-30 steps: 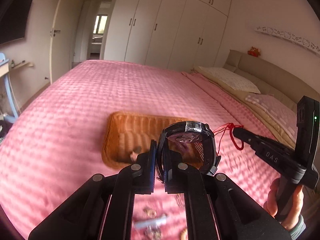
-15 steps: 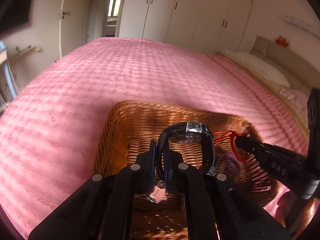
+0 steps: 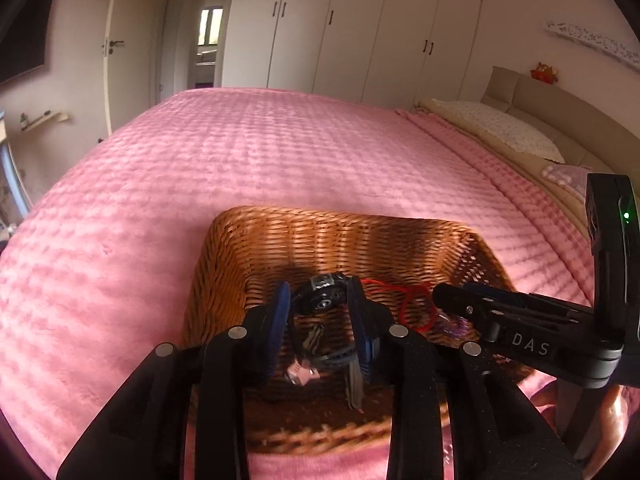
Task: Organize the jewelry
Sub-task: 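Grasp the clear crystal jewelry with the left tool while the right tool grasps the cream spiral hair tie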
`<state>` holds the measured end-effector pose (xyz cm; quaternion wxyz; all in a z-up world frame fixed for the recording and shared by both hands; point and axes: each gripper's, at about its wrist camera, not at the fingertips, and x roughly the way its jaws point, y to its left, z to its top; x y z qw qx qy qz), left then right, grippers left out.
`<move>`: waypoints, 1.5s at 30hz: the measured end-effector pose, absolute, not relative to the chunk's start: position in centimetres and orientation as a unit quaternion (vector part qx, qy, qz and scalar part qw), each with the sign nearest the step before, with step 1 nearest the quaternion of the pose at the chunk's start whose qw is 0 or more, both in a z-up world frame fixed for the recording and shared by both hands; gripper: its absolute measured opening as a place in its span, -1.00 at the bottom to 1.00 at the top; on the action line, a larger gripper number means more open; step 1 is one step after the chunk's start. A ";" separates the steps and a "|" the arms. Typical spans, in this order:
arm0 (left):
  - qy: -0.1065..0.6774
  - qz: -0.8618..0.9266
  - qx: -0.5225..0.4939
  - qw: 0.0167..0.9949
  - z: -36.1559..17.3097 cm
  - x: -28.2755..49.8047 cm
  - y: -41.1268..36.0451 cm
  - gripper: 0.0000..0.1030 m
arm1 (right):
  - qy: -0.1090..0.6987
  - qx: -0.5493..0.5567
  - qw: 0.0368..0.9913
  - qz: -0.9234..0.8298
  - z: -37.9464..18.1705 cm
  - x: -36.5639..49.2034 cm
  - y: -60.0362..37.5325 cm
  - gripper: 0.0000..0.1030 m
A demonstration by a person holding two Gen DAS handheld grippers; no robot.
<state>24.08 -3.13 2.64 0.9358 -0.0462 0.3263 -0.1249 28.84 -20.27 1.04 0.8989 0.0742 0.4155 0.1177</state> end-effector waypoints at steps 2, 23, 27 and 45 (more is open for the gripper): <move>0.320 -0.132 -0.048 0.937 3.6 22.7 -2.8 -0.43 | 0.406 0.077 0.902 0.127 2.0 27.3 -20.4 -0.17; 0.330 -0.182 -0.093 0.922 1.6 5.2 2.8 -0.43 | 0.358 0.025 0.921 0.153 0.9 7.1 -20.0 -0.18; 0.354 -0.192 -0.082 0.912 -0.8 4.9 2.1 -0.43 | 0.388 0.023 0.909 0.150 -1.8 6.9 -19.6 -0.18; 0.403 -0.217 0.013 0.889 -5.2 6.1 -2.4 -0.43 | 0.430 -0.018 0.889 0.154 -5.5 5.8 -18.6 -0.40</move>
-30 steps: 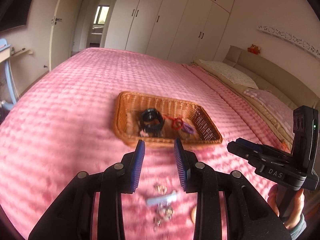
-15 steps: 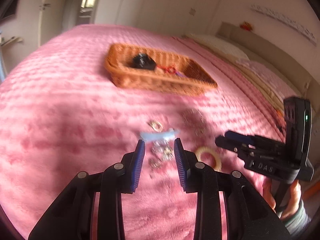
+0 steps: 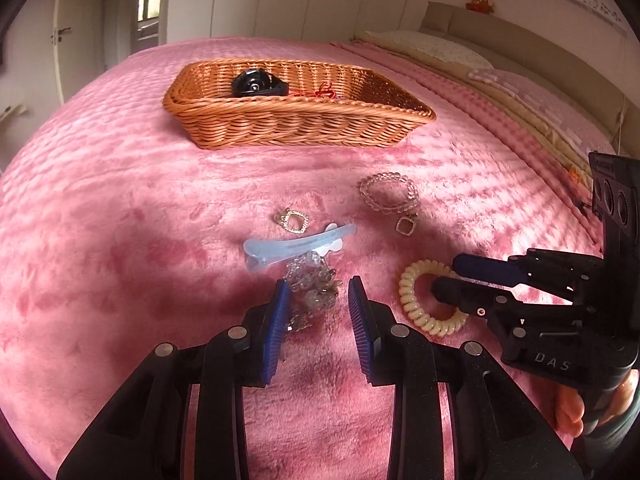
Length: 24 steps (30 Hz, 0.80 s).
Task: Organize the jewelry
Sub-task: 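Grasp the clear crystal jewelry with the left tool while the right tool grasps the cream spiral hair tie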
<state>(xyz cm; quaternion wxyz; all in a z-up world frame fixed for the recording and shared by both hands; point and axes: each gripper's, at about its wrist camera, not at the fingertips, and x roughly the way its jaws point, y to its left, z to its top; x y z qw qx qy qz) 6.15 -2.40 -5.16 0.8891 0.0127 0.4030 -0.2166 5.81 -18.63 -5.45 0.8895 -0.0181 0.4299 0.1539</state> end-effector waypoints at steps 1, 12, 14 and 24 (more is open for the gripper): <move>0.403 -0.216 0.017 0.889 -5.2 6.0 -2.6 -0.43 | 0.430 -0.019 0.890 0.153 -5.5 5.8 -18.6 -0.41; 0.398 -0.204 -0.005 0.894 -5.3 6.0 -1.7 -0.85 | 0.431 -0.049 0.890 0.144 -6.1 6.6 -17.5 -0.74; 0.393 -0.206 -0.007 0.896 -5.2 5.9 -1.7 -0.85 | 0.428 -0.049 0.890 0.146 -6.1 6.5 -17.5 -0.78; 0.356 -0.220 -0.051 0.907 -3.8 5.0 -0.3 -0.85 | 0.383 -0.020 0.912 0.144 -4.3 5.4 -18.9 -0.80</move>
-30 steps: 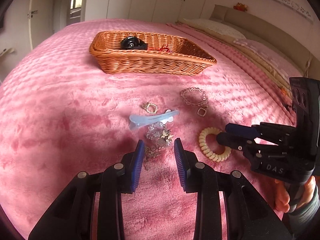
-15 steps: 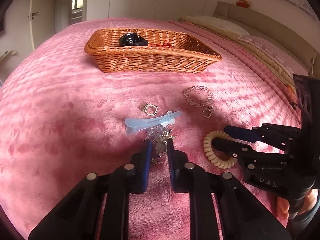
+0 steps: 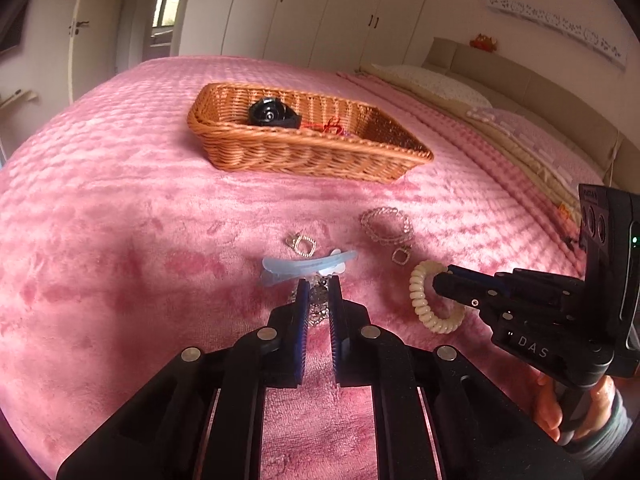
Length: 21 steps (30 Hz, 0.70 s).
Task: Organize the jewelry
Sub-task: 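Grasp the clear crystal jewelry with the left tool while the right tool grasps the cream spiral hair tie, then carry both items over the wicker basket and lower them in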
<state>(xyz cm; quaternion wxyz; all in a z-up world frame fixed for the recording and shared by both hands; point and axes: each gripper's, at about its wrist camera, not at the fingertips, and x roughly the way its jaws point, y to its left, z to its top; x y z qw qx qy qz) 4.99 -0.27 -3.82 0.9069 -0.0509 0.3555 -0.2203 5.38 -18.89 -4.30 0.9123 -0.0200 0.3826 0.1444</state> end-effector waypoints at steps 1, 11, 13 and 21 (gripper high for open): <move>0.352 -0.221 -0.054 0.908 -3.7 4.9 -0.2 -0.85 | 0.379 -0.020 0.914 0.143 -4.1 5.3 -18.9 -0.80; 0.340 -0.230 -0.064 0.909 -3.1 4.5 0.3 -0.85 | 0.375 -0.010 0.915 0.149 -3.9 5.4 -19.3 -0.80; 0.332 -0.231 -0.063 0.912 -2.6 4.1 0.4 -0.85 | 0.370 -0.006 0.917 0.148 -3.7 5.3 -19.5 -0.80; 0.290 -0.254 -0.068 0.920 1.3 2.5 0.5 -0.85 | 0.342 0.006 0.927 0.156 -1.1 4.8 -20.1 -0.80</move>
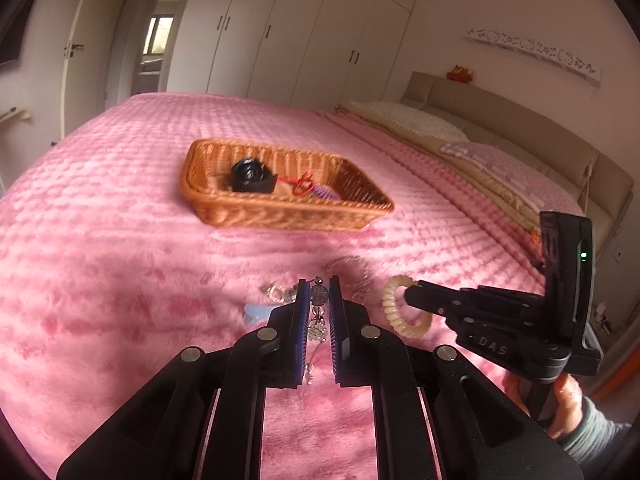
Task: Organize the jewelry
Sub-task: 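Carry both items over the wicker basket and lower them in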
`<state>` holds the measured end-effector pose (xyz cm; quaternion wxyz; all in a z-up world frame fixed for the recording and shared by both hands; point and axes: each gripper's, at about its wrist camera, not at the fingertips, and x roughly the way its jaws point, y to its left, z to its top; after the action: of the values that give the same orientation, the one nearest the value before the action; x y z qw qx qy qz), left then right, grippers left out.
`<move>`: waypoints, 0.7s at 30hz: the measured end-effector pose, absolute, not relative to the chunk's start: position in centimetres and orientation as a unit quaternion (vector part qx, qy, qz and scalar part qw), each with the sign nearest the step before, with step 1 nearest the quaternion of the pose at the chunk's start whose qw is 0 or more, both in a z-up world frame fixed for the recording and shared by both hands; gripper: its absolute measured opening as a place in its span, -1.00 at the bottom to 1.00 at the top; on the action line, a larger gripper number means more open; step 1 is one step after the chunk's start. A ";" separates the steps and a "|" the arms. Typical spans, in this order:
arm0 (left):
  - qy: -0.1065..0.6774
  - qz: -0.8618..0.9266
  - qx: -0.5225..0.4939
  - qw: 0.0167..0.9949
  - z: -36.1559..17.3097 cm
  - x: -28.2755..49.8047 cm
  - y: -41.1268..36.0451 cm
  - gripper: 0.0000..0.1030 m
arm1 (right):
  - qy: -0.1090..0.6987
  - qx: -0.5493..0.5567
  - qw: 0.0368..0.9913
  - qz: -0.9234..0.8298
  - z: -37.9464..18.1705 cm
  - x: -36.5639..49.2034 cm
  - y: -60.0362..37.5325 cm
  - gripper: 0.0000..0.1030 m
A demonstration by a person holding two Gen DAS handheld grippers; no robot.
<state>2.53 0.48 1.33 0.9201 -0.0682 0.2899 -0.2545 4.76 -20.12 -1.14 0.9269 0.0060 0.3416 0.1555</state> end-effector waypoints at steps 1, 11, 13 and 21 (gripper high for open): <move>0.284 -0.256 -0.067 0.922 2.1 2.4 0.5 -0.85 | 0.335 0.005 0.930 0.154 -0.5 4.7 -20.3 -0.80; 0.244 -0.261 -0.046 0.933 10.2 5.9 -0.9 -0.85 | 0.270 -0.020 0.955 0.119 7.5 7.4 -21.6 -0.80; 0.246 -0.263 -0.048 0.932 11.2 8.1 -1.5 -0.85 | 0.265 -0.023 0.957 0.114 8.7 9.1 -21.7 -0.80; 0.261 -0.263 -0.093 0.924 10.5 17.4 -3.7 -0.85 | 0.283 -0.009 0.955 0.090 9.6 17.9 -22.1 -0.80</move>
<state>17.37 -3.67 10.54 0.9242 -0.0927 0.2607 -0.2633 17.87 -22.13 9.62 0.9547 -0.0095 0.2833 0.0904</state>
